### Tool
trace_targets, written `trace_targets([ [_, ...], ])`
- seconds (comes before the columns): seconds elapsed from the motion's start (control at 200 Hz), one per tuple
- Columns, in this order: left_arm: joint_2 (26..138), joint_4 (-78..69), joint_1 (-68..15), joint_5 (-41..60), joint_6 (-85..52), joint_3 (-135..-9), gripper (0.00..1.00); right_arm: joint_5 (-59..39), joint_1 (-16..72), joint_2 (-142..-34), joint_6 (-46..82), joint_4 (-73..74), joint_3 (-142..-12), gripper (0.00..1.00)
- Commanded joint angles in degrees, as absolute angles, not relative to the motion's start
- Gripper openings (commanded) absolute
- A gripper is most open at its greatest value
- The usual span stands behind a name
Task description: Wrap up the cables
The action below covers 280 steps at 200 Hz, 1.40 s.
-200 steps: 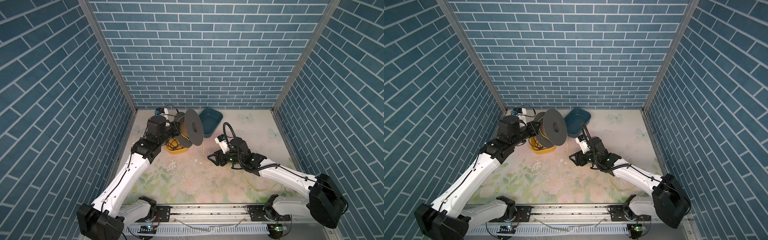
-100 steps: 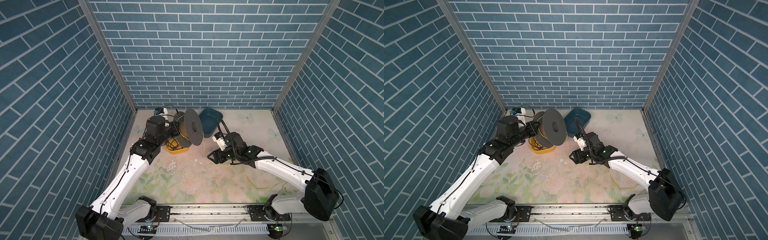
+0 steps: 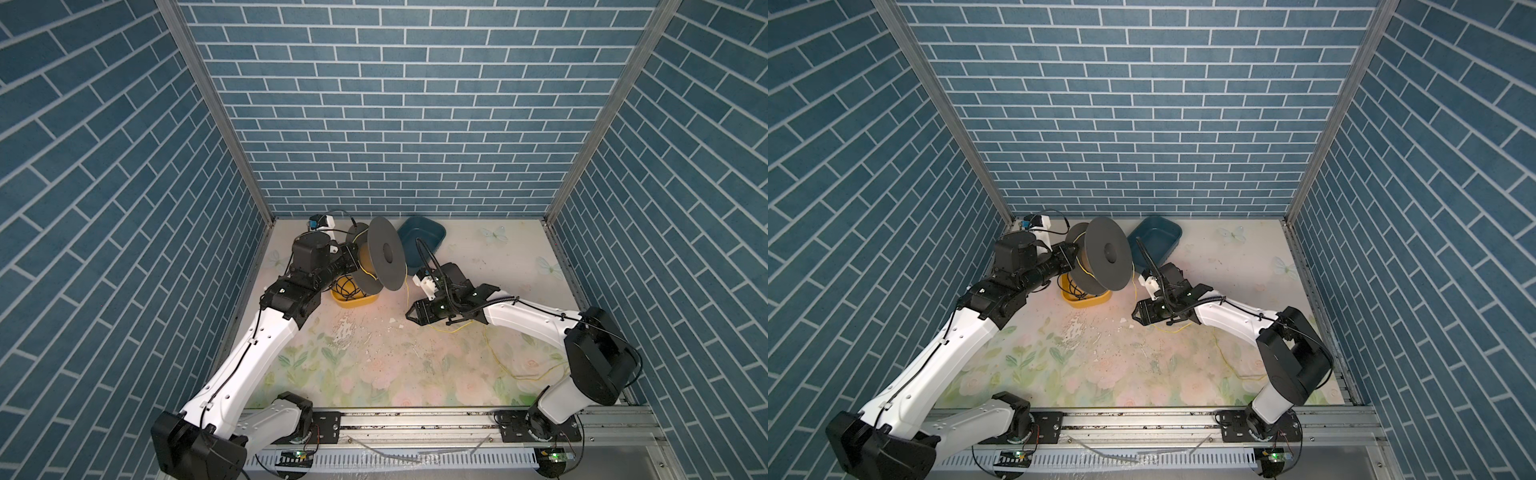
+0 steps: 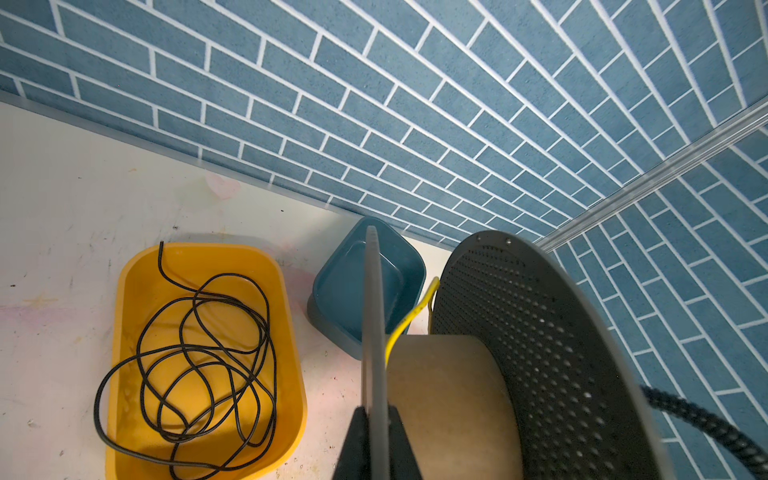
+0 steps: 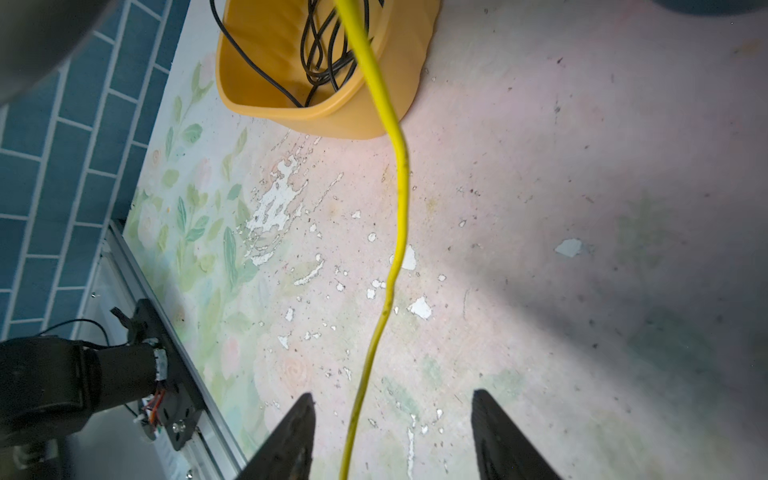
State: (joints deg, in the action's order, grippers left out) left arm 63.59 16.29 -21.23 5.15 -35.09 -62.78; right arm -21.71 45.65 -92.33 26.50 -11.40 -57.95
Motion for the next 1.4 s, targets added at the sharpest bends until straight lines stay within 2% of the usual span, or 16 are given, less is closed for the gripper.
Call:
trace_targets([
  [0.0, 62.8, 10.7, -20.9, 4.8, -35.1, -63.9, 0.00, -23.4, 46.3, -93.3, 30.7, -7.3, -59.6, 0.48],
  [0.11, 63.2, 10.5, -20.8, 4.5, -34.9, -63.9, 0.00, -22.4, 46.8, -93.8, 31.5, -6.3, -58.7, 0.30],
  [0.18, 63.4, 10.7, -20.9, 4.3, -34.8, -64.1, 0.00, -20.8, 47.2, -93.4, 31.7, -6.4, -58.0, 0.11],
  [0.25, 63.7, 10.6, -20.9, 4.0, -34.6, -64.0, 0.00, -19.6, 47.5, -92.6, 31.8, -6.4, -57.3, 0.00],
  [0.675, 65.7, 5.0, -21.0, -5.0, -38.9, -62.8, 0.00, -8.3, 54.9, -91.0, 30.5, -2.0, -53.7, 0.00],
  [1.1, 69.7, -0.7, -23.9, -15.1, -38.4, -62.0, 0.00, 3.2, 67.3, -93.9, 19.2, -11.6, -64.2, 0.00],
  [1.395, 72.7, -1.5, -28.1, -22.9, -34.0, -62.7, 0.00, 7.8, 72.2, -92.4, 14.1, -18.3, -71.9, 0.00],
])
